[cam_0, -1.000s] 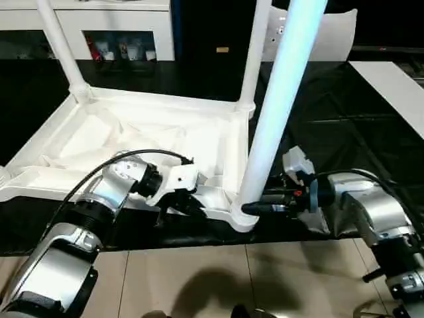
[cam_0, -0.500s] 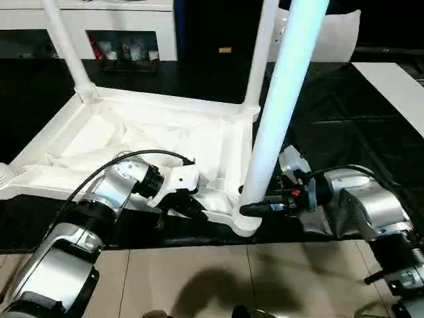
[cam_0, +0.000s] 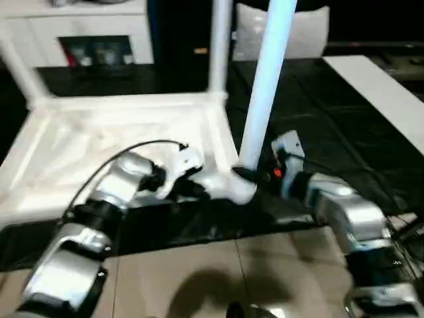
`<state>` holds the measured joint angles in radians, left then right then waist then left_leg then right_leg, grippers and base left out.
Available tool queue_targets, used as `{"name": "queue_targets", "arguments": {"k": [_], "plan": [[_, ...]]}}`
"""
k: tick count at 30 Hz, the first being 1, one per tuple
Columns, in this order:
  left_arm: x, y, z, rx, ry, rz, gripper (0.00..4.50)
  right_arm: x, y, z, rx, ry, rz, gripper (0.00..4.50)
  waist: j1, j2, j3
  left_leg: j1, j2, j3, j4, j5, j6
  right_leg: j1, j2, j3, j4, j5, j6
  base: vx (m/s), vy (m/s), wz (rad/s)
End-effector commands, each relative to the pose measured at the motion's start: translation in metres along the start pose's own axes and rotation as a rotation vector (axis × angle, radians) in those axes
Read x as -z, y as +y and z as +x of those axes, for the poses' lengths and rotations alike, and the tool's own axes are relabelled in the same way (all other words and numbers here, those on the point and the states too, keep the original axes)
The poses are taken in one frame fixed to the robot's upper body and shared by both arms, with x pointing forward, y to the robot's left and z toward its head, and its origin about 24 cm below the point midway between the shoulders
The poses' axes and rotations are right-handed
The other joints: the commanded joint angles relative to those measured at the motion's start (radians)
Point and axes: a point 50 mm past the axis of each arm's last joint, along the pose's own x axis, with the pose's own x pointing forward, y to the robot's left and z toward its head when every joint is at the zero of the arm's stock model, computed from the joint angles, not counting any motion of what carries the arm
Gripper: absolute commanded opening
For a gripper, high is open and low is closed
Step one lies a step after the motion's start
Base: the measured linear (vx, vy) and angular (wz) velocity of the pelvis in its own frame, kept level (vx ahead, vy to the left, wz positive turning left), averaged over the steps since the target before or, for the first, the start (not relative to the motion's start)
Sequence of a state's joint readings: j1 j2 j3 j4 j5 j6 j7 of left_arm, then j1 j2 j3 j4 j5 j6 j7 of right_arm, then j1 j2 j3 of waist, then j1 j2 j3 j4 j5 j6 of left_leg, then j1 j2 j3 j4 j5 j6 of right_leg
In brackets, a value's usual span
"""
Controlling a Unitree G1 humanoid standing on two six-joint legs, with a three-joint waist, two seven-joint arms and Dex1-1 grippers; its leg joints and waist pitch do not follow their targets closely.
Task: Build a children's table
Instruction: Rotate leg to tighten
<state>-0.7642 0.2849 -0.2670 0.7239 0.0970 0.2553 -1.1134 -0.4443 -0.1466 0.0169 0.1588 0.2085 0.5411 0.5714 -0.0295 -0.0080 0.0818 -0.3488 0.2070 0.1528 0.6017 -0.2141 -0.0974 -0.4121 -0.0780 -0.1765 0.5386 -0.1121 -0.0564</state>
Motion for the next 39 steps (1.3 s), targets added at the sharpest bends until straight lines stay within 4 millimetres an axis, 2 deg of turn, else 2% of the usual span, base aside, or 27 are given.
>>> {"name": "queue_targets", "arguments": {"k": [1, 2, 3, 4, 5, 7, 10, 11, 12, 15, 16, 18, 19, 21, 23, 24, 25, 26, 27, 31, 32, 33, 35, 37, 38, 39], "plan": [[-0.043, 0.002, 0.011, -0.078, -0.151, 0.045, 0.00, 0.012, 0.043, 0.029, -0.125, 0.042, 0.086, 2.00, -0.001, 0.000, -0.058, -0.007, 0.002, -0.001, -0.061, -0.155, 0.078, 0.065, -0.064, 0.037, -0.099, -0.568, 0.014, 0.000, 0.000, 0.00], [-0.046, 0.005, 0.014, -0.124, -0.163, 0.032, 0.00, 0.012, 0.045, 0.035, -0.068, 0.037, 0.111, 2.00, -0.007, 0.003, -0.062, -0.003, 0.000, 0.000, -0.058, -0.162, 0.079, 0.067, -0.063, 0.034, -0.104, -0.568, 0.016, 0.000, 0.000, 0.00], [-0.051, 0.005, 0.018, -0.163, -0.185, 0.024, 0.00, 0.011, 0.044, 0.045, 0.069, 0.019, 0.144, 2.00, -0.008, 0.003, -0.061, -0.004, 0.001, -0.002, -0.060, -0.157, 0.084, 0.068, -0.066, 0.036, -0.101, -0.555, 0.010, 0.000, 0.000, 0.00], [-0.052, 0.005, 0.018, -0.167, -0.187, 0.023, 0.00, 0.010, 0.044, 0.046, 0.081, 0.018, 0.148, 2.00, -0.012, 0.004, -0.059, -0.006, 0.003, -0.001, -0.061, -0.159, 0.082, 0.064, -0.066, 0.038, -0.101, -0.555, 0.006, 0.000, 0.000, 0.00], [-0.055, 0.006, 0.020, -0.192, -0.203, 0.029, 0.00, 0.008, 0.045, 0.051, 0.108, -0.012, 0.173, 2.35, -0.015, 0.009, -0.065, -0.002, 0.002, -0.003, -0.060, -0.160, 0.081, 0.069, -0.068, 0.036, -0.101, -0.546, 0.000, 0.000, 0.000, 0.00], [-0.056, 0.005, 0.021, -0.196, -0.214, 0.040, 0.00, 0.004, 0.044, 0.052, 0.145, -0.047, 0.179, 2.70, -0.017, 0.009, -0.066, -0.007, 0.007, -0.005, -0.063, -0.144, 0.094, 0.072, -0.069, 0.043, -0.092, -0.500, -0.014, 0.000, 0.000, 0.00], [-0.051, 0.002, 0.022, -0.180, -0.215, 0.057, 0.00, -0.003, 0.037, 0.046, 0.165, -0.117, 0.191, 2.80, -0.014, 0.008, -0.072, -0.012, 0.013, -0.007, -0.065, -0.094, 0.122, 0.079, -0.070, 0.054, -0.071, -0.400, -0.057, 0.000, 0.000, 0.00], [-0.049, 0.002, 0.023, -0.177, -0.208, 0.055, 0.00, -0.005, 0.036, 0.044, 0.162, -0.130, 0.192, 3.05, -0.014, 0.008, -0.074, -0.011, 0.014, -0.006, -0.064, -0.076, 0.135, 0.078, -0.071, 0.059, -0.064, -0.362, -0.075, 0.000, 0.000, 0.00], [-0.046, 0.001, 0.022, -0.167, -0.202, 0.064, 0.00, -0.006, 0.033, 0.039, 0.149, -0.140, 0.170, 3.05, -0.011, 0.009, -0.077, -0.015, 0.013, -0.006, -0.063, -0.050, 0.150, 0.083, -0.071, 0.061, -0.056, -0.322, -0.090, 0.000, 0.000, 0.00], [-0.038, 0.000, 0.019, -0.151, -0.194, 0.074, 0.00, -0.006, 0.029, 0.023, 0.082, -0.149, 0.082, 3.33, 0.000, 0.006, -0.080, -0.016, 0.013, -0.003, -0.059, 0.001, 0.192, 0.085, -0.071, 0.067, -0.044, -0.245, -0.118, 0.000, 0.000, 0.00], [-0.034, 0.001, 0.018, -0.145, -0.186, 0.069, 0.00, -0.003, 0.026, 0.015, 0.051, -0.123, 0.005, 3.46, 0.001, 0.005, -0.080, -0.016, 0.014, -0.002, -0.059, 0.000, 0.196, 0.086, -0.071, 0.068, -0.043, -0.249, -0.119, 0.000, 0.000, 0.00], [-0.031, 0.000, 0.015, -0.133, -0.189, 0.091, 0.00, 0.002, 0.022, 0.003, 0.001, -0.093, -0.075, 3.57, 0.017, 0.004, -0.077, -0.013, 0.012, 0.003, -0.059, -0.018, 0.201, 0.085, -0.069, 0.068, -0.050, -0.288, -0.099, 0.000, 0.000, 0.00], [-0.030, 0.000, 0.015, -0.124, -0.192, 0.082, 0.00, 0.002, 0.020, -0.002, -0.010, -0.093, -0.082, 3.57, 0.017, 0.005, -0.078, -0.012, 0.013, 0.004, -0.060, -0.028, 0.198, 0.084, -0.071, 0.068, -0.051, -0.305, -0.095, 0.000, 0.000, 0.00], [-0.026, -0.003, 0.013, -0.068, -0.214, 0.081, 0.00, 0.000, 0.012, -0.018, -0.065, -0.096, -0.125, 3.90, 0.017, 0.001, -0.077, -0.014, 0.006, 0.007, -0.059, -0.065, 0.173, 0.087, -0.068, 0.062, -0.064, -0.388, -0.060, 0.000, 0.000, 0.00], [-0.024, -0.004, 0.012, -0.043, -0.213, 0.086, 0.00, 0.000, 0.008, -0.025, -0.088, -0.088, -0.148, 3.96, 0.018, 0.000, -0.074, -0.014, 0.006, 0.006, -0.060, -0.074, 0.170, 0.085, -0.065, 0.062, -0.069, -0.414, -0.038, 0.000, 0.000, 0.00], [-0.021, -0.005, 0.011, -0.017, -0.199, 0.112, 0.00, 0.000, 0.005, -0.031, -0.116, -0.081, -0.165, 4.08, 0.016, 0.001, -0.075, -0.013, 0.008, 0.005, -0.060, -0.079, 0.164, 0.081, -0.065, 0.060, -0.070, -0.423, -0.039, 0.000, 0.000, 0.00], [-0.015, -0.008, 0.009, 0.035, -0.170, 0.147, 0.00, -0.001, 0.000, -0.040, -0.159, -0.064, -0.189, 4.08, 0.018, 0.007, -0.075, -0.011, 0.006, 0.005, -0.060, -0.086, 0.164, 0.080, -0.065, 0.058, -0.074, -0.432, -0.038, 0.000, 0.000, 0.00], [-0.014, -0.008, 0.008, 0.039, -0.168, 0.150, 0.00, -0.001, -0.001, -0.041, -0.162, -0.063, -0.191, 4.22, 0.018, 0.003, -0.075, -0.012, 0.007, 0.005, -0.061, -0.089, 0.166, 0.083, -0.064, 0.060, -0.076, -0.436, -0.028, 0.000, 0.000, 0.00], [-0.010, -0.010, 0.006, 0.079, -0.146, 0.173, 0.00, -0.001, -0.005, -0.049, -0.205, -0.043, -0.217, 4.40, 0.018, 0.006, -0.075, -0.011, 0.009, 0.003, -0.061, -0.090, 0.166, 0.081, -0.064, 0.060, -0.074, -0.431, -0.029, 0.000, 0.000, 0.00], [-0.004, -0.012, 0.000, 0.169, -0.103, 0.214, 0.00, -0.004, -0.013, -0.060, -0.295, 0.002, -0.258, 4.48, 0.025, 0.003, -0.078, -0.011, 0.010, 0.005, -0.060, -0.088, 0.169, 0.081, -0.065, 0.061, -0.070, -0.420, -0.039, 0.000, 0.000, 0.00], [-0.003, -0.013, -0.002, 0.198, -0.089, 0.226, 0.00, -0.005, -0.015, -0.062, -0.313, 0.011, -0.270, 4.48, 0.032, 0.006, -0.077, -0.008, 0.013, 0.004, -0.061, -0.087, 0.171, 0.077, -0.067, 0.061, -0.070, -0.422, -0.043, 0.000, 0.000, 0.00], [-0.001, -0.014, -0.006, 0.245, -0.066, 0.246, 0.00, -0.008, -0.019, -0.064, -0.341, 0.028, -0.299, 4.48, 0.036, 0.002, -0.077, -0.007, 0.014, 0.006, -0.061, -0.083, 0.171, 0.076, -0.067, 0.063, -0.069, -0.419, -0.047, 0.000, 0.000, 0.00], [0.000, -0.015, -0.008, 0.274, -0.049, 0.261, 0.00, -0.010, -0.021, -0.064, -0.362, 0.039, -0.322, 4.48, 0.043, 0.004, -0.076, -0.004, 0.018, 0.005, -0.062, -0.078, 0.166, 0.073, -0.068, 0.064, -0.067, -0.412, -0.059, 0.000, 0.000, 0.00], [0.001, -0.019, -0.012, 0.347, -0.026, 0.300, 0.00, -0.011, -0.022, -0.065, -0.440, 0.071, -0.364, 4.48, 0.050, 0.003, -0.077, -0.004, 0.021, 0.005, -0.063, -0.070, 0.168, 0.074, -0.071, 0.067, -0.061, -0.394, -0.071, 0.000, 0.000, 0.00], [0.001, -0.020, -0.013, 0.365, -0.021, 0.312, 0.00, -0.012, -0.022, -0.066, -0.464, 0.079, -0.371, 4.48, 0.055, -0.002, -0.077, -0.006, 0.022, 0.006, -0.063, -0.064, 0.171, 0.075, -0.071, 0.068, -0.058, -0.385, -0.076, 0.000, 0.000, 0.00], [0.001, -0.021, -0.013, 0.383, -0.014, 0.321, 0.00, -0.012, -0.023, -0.066, -0.490, 0.086, -0.372, 4.48, 0.062, 0.001, -0.078, -0.005, 0.025, 0.006, -0.063, -0.055, 0.175, 0.075, -0.072, 0.070, -0.054, -0.372, -0.083, 0.000, 0.000, 0.00]]}}
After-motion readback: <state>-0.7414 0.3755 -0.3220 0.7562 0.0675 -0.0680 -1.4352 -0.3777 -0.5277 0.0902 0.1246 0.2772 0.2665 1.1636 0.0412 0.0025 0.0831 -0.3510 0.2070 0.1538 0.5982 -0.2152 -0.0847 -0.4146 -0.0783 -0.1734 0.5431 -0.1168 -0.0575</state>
